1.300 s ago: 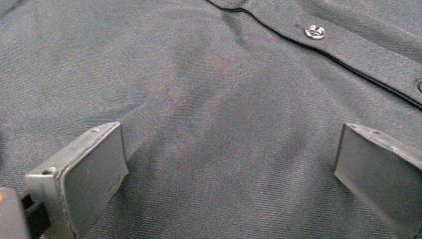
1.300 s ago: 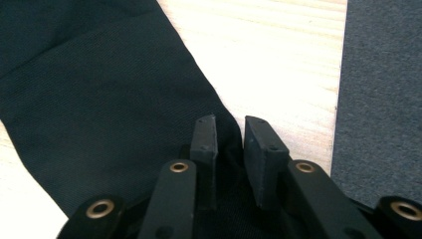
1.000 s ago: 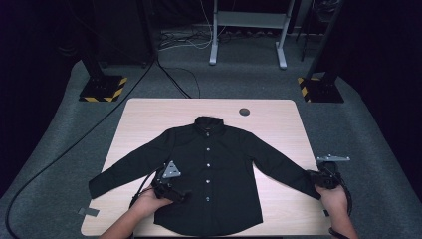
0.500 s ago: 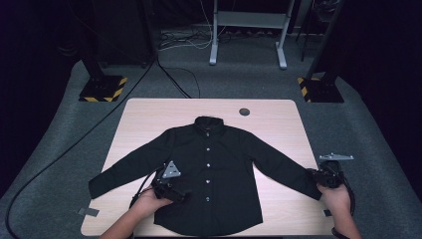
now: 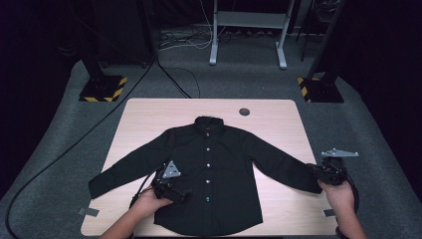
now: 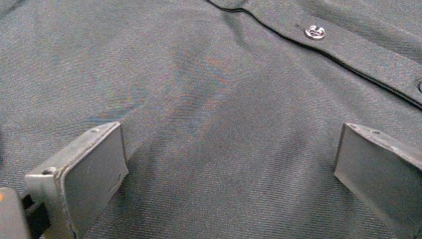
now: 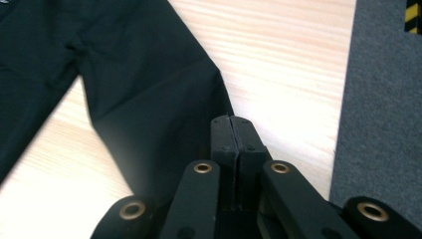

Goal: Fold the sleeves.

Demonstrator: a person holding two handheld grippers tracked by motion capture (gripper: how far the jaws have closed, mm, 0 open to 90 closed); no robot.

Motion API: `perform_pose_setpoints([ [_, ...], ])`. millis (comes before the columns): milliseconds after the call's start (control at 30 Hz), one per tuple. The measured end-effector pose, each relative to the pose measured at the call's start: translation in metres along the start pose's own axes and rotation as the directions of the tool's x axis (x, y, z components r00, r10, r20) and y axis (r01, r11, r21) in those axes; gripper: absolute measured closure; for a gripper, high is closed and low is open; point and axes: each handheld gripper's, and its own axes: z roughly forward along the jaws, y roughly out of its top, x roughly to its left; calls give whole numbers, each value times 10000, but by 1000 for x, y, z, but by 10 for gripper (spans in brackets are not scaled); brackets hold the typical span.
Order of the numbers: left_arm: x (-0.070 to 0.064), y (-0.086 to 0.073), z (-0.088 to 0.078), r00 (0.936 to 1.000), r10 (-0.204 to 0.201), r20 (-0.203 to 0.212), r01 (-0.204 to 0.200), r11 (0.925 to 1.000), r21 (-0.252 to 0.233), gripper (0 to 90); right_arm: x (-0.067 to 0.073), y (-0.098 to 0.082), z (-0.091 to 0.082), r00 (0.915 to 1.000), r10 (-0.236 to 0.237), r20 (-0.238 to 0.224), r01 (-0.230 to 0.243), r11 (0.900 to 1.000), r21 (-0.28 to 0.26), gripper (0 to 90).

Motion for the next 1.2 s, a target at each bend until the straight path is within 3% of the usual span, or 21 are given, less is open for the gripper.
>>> perform_pose_setpoints([
  [367, 0, 0, 0, 10000, -3, -1, 3, 10000, -2, 0, 26, 11, -10, 9966, -621, -536, 599, 9973, -418, 895],
  [567, 0, 0, 0, 10000, -6, 0, 6, 10000, -1, 0, 45, 18, -13, 9903, -1050, -911, 989, 9927, -688, 895],
  [967, 0, 0, 0, 10000, -2, -1, 2, 10000, -2, 0, 80, 27, -12, 9719, -1620, -1706, 1440, 9831, -1129, 895],
  [1167, 0, 0, 0, 10000, -4, -1, 4, 10000, 1, 0, 98, 28, -7, 9570, -1957, -2139, 1733, 9776, -1191, 895],
  [1200, 0, 0, 0, 10000, -3, -1, 3, 10000, 0, 0, 104, 27, -4, 9513, -2061, -2291, 1833, 9761, -1169, 895],
])
